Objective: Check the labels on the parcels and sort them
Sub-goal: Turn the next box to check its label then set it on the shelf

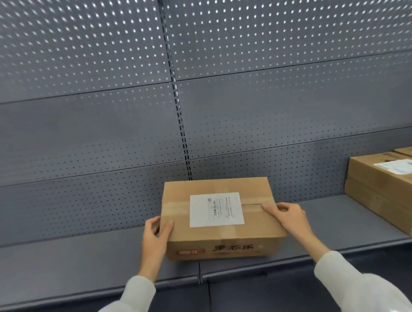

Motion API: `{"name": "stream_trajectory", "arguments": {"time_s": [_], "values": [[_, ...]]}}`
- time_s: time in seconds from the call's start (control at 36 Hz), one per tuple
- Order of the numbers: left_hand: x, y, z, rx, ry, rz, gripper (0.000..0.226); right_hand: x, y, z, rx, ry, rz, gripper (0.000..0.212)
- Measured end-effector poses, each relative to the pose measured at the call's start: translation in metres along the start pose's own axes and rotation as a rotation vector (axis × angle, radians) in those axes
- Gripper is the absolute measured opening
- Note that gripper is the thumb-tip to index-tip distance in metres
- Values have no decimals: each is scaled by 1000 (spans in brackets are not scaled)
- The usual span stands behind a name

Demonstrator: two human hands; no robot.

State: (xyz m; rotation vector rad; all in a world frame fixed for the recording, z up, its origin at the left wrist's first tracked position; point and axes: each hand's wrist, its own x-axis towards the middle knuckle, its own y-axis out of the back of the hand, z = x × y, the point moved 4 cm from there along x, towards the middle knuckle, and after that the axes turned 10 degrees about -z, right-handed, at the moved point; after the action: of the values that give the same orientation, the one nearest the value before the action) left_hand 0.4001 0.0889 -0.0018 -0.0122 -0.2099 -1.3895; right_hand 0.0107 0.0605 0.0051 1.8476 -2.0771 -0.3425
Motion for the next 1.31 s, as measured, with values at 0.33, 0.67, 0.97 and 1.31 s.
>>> {"name": "stream_trajectory", "arguments": {"time_s": [0.33, 0.67, 0.97, 1.31], "values": [[-4, -13, -12, -18, 110, 48, 32, 9, 0, 13, -27, -41, -27, 47], [-14, 20, 6, 24, 108, 186, 21, 28, -38, 1, -9, -12, -140, 47], [-19, 99, 8, 34, 179, 252, 28, 12, -102, -49, 93, 76, -235, 35], [-7, 220, -16, 34, 128, 396, 28, 19, -223, -93, 66, 66, -310, 34]]}}
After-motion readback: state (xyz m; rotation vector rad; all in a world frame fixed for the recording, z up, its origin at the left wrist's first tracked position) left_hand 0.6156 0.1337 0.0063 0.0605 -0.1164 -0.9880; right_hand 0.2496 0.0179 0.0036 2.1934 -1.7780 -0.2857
